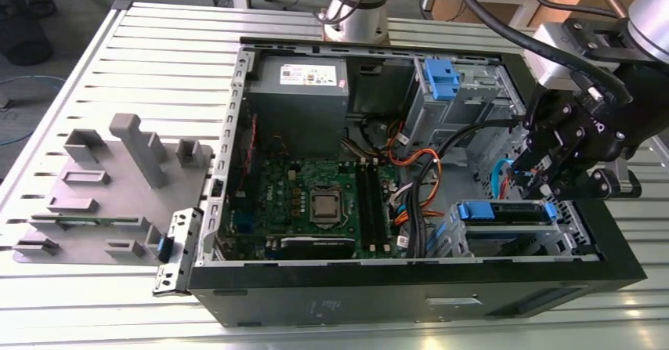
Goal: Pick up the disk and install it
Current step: 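Insert the first disk wire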
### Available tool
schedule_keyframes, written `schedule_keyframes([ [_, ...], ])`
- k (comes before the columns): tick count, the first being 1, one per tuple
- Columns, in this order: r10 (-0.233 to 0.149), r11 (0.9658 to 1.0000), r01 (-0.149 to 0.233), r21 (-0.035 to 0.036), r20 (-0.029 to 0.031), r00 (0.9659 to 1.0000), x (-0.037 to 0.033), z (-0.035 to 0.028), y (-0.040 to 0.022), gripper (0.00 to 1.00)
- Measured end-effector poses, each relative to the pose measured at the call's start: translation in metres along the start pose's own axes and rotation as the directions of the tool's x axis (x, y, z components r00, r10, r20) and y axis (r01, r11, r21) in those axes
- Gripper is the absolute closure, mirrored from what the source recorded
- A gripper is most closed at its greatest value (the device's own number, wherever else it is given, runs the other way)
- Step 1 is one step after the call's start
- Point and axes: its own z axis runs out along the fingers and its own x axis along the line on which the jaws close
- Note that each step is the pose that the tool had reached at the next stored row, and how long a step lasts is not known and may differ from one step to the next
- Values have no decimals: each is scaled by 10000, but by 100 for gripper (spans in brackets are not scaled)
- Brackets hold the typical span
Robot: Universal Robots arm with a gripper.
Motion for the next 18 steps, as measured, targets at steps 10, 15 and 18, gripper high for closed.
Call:
schedule_keyframes([
  [10,0,10000,0,0,-5,10000,0,2,-1,60],
  [15,0,10000,0,0,-8,10000,0,2,-1,83],
  [18,0,10000,0,0,-11,10000,0,2,-1,84],
])
